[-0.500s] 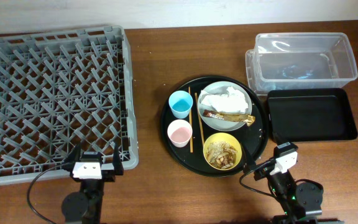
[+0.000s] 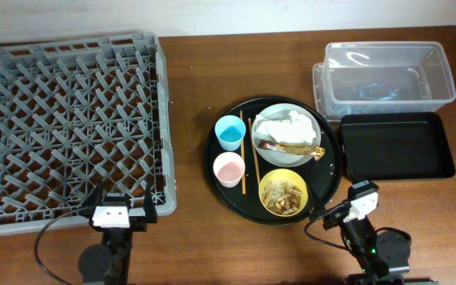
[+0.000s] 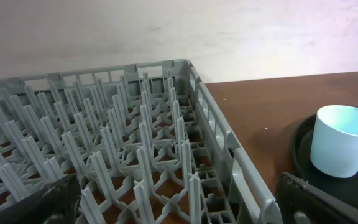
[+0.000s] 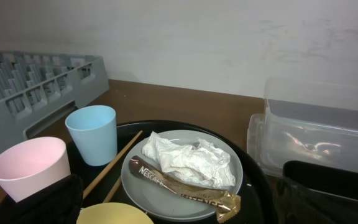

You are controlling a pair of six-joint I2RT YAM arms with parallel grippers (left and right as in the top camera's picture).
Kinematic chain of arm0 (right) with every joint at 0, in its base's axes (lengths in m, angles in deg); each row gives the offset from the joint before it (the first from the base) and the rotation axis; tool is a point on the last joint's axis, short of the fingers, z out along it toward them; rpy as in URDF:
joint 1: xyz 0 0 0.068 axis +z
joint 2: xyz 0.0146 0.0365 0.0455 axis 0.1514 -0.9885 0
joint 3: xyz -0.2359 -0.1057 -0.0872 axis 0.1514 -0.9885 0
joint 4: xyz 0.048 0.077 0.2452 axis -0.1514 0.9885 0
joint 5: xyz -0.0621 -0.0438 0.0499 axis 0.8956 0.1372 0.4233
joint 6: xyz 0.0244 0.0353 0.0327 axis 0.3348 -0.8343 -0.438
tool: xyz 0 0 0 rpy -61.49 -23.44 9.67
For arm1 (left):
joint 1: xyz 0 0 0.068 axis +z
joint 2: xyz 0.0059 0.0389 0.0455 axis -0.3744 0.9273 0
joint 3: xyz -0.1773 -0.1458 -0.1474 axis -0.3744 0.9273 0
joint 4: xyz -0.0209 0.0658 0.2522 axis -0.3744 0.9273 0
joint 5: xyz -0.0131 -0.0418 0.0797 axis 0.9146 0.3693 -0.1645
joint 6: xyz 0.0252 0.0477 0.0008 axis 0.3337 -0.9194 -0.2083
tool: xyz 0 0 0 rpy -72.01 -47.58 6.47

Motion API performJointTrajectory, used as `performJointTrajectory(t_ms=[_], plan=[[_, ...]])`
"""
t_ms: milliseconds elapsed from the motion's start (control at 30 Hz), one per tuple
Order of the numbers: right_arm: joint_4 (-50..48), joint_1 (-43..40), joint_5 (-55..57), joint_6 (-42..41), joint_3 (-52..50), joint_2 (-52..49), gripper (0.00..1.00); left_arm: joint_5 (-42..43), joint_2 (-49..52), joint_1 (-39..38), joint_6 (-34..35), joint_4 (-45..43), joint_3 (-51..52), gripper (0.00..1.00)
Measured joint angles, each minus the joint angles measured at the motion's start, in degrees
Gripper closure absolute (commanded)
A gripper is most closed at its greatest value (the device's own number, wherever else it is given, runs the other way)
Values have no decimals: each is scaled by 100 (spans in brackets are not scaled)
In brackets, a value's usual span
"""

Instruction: Sort waste into correct bins and load items into the dishwasher rack

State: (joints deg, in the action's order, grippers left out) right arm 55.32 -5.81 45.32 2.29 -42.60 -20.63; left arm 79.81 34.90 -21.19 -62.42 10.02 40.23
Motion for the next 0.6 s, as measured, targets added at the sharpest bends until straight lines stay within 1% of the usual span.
performJointTrajectory(t_ms=[233, 333, 367, 467, 567, 600], plan=[[-46, 0, 26, 0, -2, 0, 2, 0, 0, 0, 0, -76, 2, 1], [-164, 0, 24, -2, -2, -2, 1, 2, 0, 0, 2, -492, 9, 1], [-251, 0, 24, 0, -2, -7, 2, 2, 0, 0, 2, -636, 9, 1], [-1012, 13, -52, 0, -9, -26, 2, 151, 0, 0, 0, -752, 9, 1], [-942, 17, -243, -2, 234, -28, 2, 273, 0, 0, 0, -896, -66, 1], [-868, 17, -313, 0, 501, -28, 1, 299, 0, 0, 0, -907, -197, 1]])
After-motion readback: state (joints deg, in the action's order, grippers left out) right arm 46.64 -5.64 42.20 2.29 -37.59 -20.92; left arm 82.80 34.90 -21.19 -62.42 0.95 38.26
